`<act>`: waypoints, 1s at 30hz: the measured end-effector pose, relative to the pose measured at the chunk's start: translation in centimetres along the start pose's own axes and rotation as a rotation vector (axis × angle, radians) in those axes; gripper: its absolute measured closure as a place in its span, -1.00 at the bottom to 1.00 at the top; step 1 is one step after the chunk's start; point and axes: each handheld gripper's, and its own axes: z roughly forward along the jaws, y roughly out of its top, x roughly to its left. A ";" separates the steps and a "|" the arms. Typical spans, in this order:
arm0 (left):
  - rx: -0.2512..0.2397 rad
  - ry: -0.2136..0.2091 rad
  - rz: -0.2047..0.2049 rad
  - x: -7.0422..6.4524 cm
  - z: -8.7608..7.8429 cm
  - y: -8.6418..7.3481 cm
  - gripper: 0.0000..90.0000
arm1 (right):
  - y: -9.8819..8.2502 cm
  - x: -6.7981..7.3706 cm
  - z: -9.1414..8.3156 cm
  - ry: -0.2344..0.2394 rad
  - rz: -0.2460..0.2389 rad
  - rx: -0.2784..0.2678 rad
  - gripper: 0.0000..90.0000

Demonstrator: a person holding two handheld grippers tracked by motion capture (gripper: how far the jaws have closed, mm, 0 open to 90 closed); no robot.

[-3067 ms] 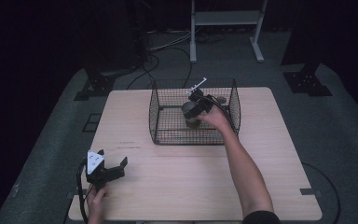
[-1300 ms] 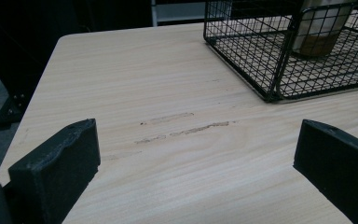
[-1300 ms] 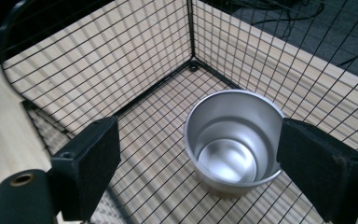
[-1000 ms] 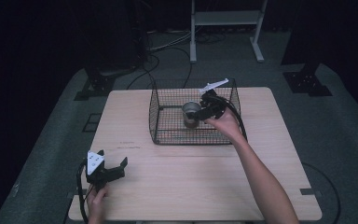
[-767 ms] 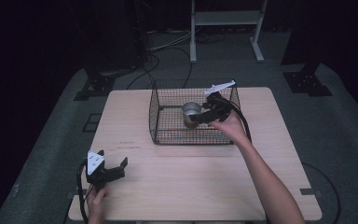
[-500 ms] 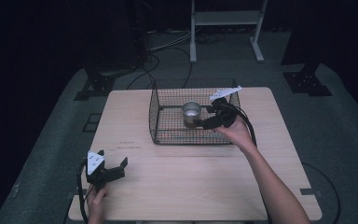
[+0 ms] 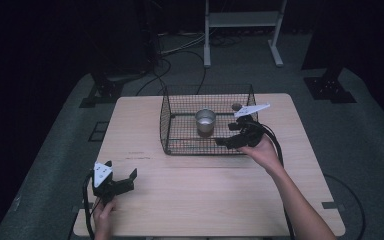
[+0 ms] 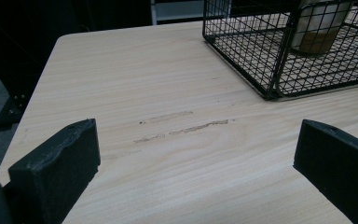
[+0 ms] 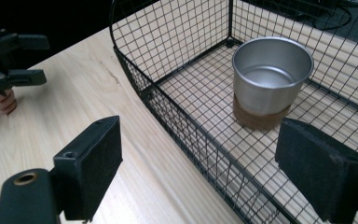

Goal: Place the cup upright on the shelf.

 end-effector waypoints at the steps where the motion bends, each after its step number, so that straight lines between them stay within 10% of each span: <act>1: 0.000 0.000 0.000 0.0 0.0 0.0 -1.00 | -0.2 0.1 -0.1 0.000 -0.004 0.000 -0.69; 30: 0.005 0.001 0.005 -0.1 0.0 0.0 -1.00 | -5.0 1.0 -3.1 0.016 -0.017 -0.005 -0.66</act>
